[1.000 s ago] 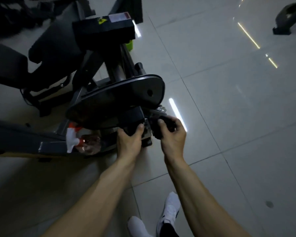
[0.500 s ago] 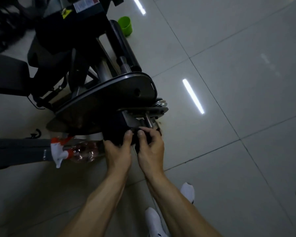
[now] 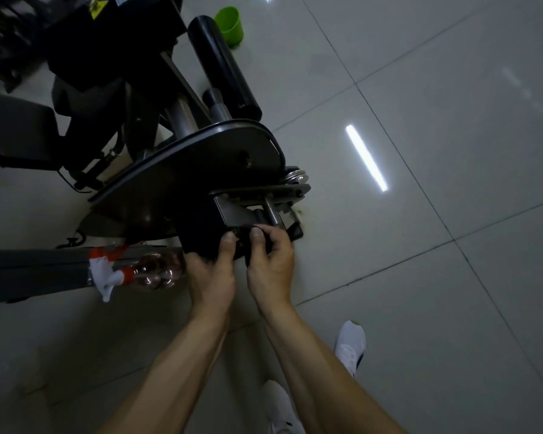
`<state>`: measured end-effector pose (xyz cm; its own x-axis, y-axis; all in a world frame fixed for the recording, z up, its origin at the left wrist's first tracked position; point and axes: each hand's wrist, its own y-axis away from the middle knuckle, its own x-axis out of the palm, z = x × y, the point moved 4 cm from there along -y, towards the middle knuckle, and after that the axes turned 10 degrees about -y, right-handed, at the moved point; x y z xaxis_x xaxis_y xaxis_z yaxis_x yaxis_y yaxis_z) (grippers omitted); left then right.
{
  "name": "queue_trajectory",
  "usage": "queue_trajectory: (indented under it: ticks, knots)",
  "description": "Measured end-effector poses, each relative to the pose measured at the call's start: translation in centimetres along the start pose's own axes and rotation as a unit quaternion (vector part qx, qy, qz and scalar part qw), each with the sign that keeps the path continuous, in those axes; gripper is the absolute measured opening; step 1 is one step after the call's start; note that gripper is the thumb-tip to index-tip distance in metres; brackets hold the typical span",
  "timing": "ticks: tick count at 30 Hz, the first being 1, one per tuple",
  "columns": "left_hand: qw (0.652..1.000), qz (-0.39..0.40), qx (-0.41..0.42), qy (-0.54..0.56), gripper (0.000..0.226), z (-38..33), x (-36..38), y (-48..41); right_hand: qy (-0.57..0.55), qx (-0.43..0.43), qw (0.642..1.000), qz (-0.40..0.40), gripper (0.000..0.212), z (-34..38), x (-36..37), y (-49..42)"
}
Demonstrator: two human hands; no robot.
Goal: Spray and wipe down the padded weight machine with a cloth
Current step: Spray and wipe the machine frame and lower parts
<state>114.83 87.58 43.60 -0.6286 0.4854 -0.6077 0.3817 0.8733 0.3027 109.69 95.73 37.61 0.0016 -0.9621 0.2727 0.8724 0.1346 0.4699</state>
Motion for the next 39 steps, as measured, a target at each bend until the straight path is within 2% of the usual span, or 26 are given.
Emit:
queue_trajectory:
  ticks: [2,4,8,10,12,14,16,19,21,24,26,27,28,30,32,34,35,37,39]
  knots:
    - [1.000,-0.007,-0.006,0.002,0.042,0.0,0.0,0.0,0.007,0.122,0.992,-0.012,0.014,-2.3,-0.2,-0.7]
    - [1.000,-0.003,-0.013,0.011,0.043,-0.1,0.0,0.3,-0.001,0.166,0.986,-0.013,0.015,-2.9,-0.4,-0.2]
    - [1.000,0.007,-0.015,0.024,0.042,-0.3,-0.1,0.5,-0.158,0.088,0.983,-0.039,0.006,-1.3,-0.6,0.0]
    - [0.999,0.007,-0.016,0.029,0.041,-0.3,0.1,0.6,-0.172,0.097,0.979,-0.043,0.003,-1.8,-0.2,-0.2]
    - [0.999,0.003,-0.028,0.035,0.041,-0.2,0.0,0.6,-0.173,0.182,0.966,-0.053,0.008,-2.9,0.3,-0.3]
    - [0.998,0.001,-0.041,0.042,0.041,-0.1,-0.1,0.5,-0.190,0.285,0.939,-0.042,0.016,-4.1,0.7,-0.2]
    - [0.998,0.003,-0.046,0.039,0.042,-0.2,-0.1,0.7,-0.205,0.335,0.919,-0.028,0.018,-4.2,0.8,-0.3]
    - [0.998,-0.006,-0.044,0.037,0.043,-0.5,-0.1,0.9,-0.204,0.265,0.942,-0.034,0.008,-4.1,0.4,-0.6]
    - [0.998,-0.003,-0.047,0.037,0.044,-0.4,0.0,0.9,-0.208,0.234,0.949,-0.041,0.010,-4.3,0.4,-0.3]
    - [0.998,-0.007,-0.057,0.034,0.047,-0.3,-0.1,1.0,-0.216,0.323,0.920,-0.041,0.018,-6.6,1.7,0.0]
    - [0.997,-0.007,-0.062,0.035,0.047,-0.4,-0.2,1.1,-0.241,0.408,0.880,-0.032,0.011,-7.0,2.3,0.4]
    - [0.997,-0.004,-0.061,0.037,0.046,-0.6,-0.2,1.2,-0.250,0.421,0.872,-0.026,0.008,-6.7,2.3,0.4]
    - [0.997,-0.001,-0.061,0.039,0.045,-0.7,-0.2,1.4,-0.248,0.410,0.877,-0.025,0.009,-6.5,2.0,0.3]
    - [0.998,0.002,-0.058,0.039,0.042,-0.9,-0.1,1.5,-0.246,0.335,0.909,-0.032,0.011,-6.5,1.1,-0.4]
    - [0.998,0.001,-0.057,0.038,0.042,-0.8,-0.1,1.5,-0.264,0.298,0.917,-0.036,0.013,-6.4,0.9,-0.6]
    - [0.997,-0.008,-0.062,0.040,0.043,-0.9,-0.1,1.4,-0.259,0.360,0.895,-0.047,0.011,-7.3,1.8,0.0]
    - [0.997,-0.014,-0.064,0.043,0.043,-0.8,-0.1,1.3,-0.267,0.415,0.869,-0.042,0.009,-7.5,2.6,0.8]
    - [0.996,-0.017,-0.075,0.055,0.043,-0.8,-0.2,1.4,-0.291,0.481,0.827,-0.030,0.023,-7.7,3.6,2.0]
    - [0.995,-0.007,-0.077,0.058,0.043,-0.8,-0.1,1.4,-0.297,0.472,0.830,-0.023,0.029,-7.8,3.7,1.9]
